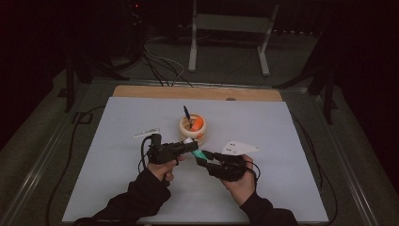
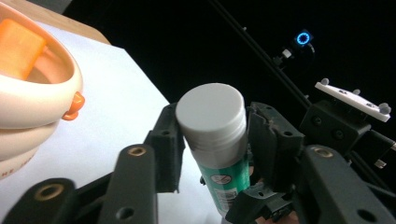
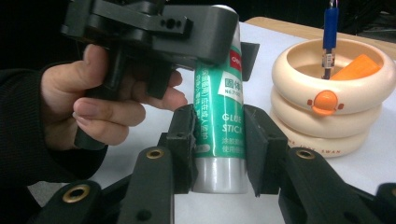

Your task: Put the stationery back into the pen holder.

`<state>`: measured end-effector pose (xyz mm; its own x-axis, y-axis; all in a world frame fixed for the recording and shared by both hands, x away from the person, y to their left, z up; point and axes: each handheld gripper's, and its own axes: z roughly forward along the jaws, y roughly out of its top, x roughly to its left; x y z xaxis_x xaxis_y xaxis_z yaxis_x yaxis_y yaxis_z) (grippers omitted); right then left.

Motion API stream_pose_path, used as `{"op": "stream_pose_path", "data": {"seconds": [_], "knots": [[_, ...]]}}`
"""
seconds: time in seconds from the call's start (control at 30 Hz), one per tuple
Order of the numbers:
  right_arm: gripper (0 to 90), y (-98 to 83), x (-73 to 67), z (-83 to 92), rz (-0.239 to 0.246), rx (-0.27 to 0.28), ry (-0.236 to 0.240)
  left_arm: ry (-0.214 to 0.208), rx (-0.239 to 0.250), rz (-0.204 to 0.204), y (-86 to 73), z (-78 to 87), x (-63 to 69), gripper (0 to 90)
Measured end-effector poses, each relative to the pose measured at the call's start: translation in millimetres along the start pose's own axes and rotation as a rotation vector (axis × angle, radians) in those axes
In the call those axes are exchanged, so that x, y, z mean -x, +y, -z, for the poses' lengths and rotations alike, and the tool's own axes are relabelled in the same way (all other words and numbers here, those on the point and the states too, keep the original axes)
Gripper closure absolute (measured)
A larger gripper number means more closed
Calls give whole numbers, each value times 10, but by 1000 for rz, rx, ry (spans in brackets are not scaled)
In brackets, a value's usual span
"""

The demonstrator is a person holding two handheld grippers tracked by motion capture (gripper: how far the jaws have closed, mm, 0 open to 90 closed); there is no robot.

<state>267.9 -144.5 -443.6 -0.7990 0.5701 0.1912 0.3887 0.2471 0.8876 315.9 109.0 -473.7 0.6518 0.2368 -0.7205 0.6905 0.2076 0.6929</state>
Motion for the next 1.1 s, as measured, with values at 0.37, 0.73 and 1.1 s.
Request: {"op": "stream_pose_path", "data": {"seconds": [0.37, 0.73, 1.1], "knots": [[658, -8, 4, -2, 5, -9, 16, -14, -19, -20, 11, -2, 33, 633], [530, 17, 10, -42, 43, -29, 35, 10, -28, -109, 57, 26, 137, 661], [342, 8, 69, -32, 52, -32, 37, 63, -76, -205, 145, 28, 228, 661]]}}
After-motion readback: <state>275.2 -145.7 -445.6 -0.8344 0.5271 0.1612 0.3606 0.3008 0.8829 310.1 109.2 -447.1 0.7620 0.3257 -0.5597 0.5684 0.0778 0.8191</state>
